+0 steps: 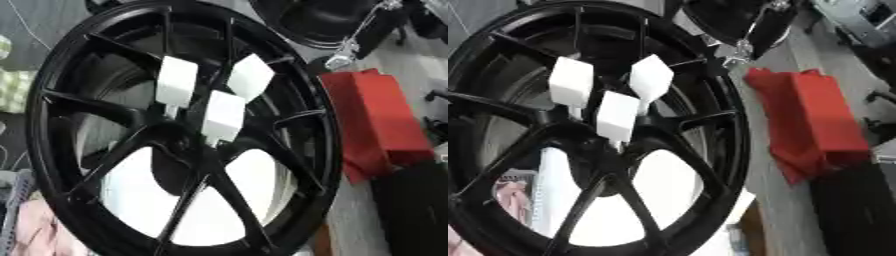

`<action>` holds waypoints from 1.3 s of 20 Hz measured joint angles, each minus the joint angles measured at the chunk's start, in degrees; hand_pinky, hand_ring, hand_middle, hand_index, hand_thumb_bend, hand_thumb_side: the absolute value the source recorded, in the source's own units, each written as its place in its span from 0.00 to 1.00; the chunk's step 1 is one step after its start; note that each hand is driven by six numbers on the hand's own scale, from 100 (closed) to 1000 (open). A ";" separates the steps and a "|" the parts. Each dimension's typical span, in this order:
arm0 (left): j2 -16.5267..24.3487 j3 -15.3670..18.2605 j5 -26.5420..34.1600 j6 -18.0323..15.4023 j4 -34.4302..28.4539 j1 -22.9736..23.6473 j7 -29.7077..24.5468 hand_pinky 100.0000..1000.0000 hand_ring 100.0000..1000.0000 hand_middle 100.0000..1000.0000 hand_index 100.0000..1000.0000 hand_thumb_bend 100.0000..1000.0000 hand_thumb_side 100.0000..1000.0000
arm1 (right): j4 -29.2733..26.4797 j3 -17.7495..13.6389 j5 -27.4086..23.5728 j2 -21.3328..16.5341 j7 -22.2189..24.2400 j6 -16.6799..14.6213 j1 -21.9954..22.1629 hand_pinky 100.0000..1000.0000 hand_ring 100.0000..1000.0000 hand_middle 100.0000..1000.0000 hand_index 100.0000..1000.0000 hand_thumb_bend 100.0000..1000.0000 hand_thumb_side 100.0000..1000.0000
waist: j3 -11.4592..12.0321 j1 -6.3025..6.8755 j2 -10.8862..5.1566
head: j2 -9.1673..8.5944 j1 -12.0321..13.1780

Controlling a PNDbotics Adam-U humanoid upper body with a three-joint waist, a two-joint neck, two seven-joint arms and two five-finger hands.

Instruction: Pull the pin out of the wheel hub.

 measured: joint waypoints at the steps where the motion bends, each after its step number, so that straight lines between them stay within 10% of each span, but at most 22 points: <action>1: 0.00 0.00 0.01 0.00 0.00 -0.01 0.00 0.90 0.43 0.53 0.73 0.00 0.73 | 0.14 0.15 0.00 0.12 0.14 0.14 -0.08 0.83 0.81 0.70 0.81 0.49 0.04 | 0.01 0.00 0.01 | 0.00 -0.02; 26: 0.00 -0.01 0.01 0.17 0.00 -0.48 -0.19 0.90 0.43 0.54 0.73 0.00 0.73 | 0.83 2.82 -6.95 2.48 6.64 6.64 -1.51 0.86 0.80 0.68 0.82 0.52 0.02 | 0.51 -0.36 0.34 | 0.00 -0.85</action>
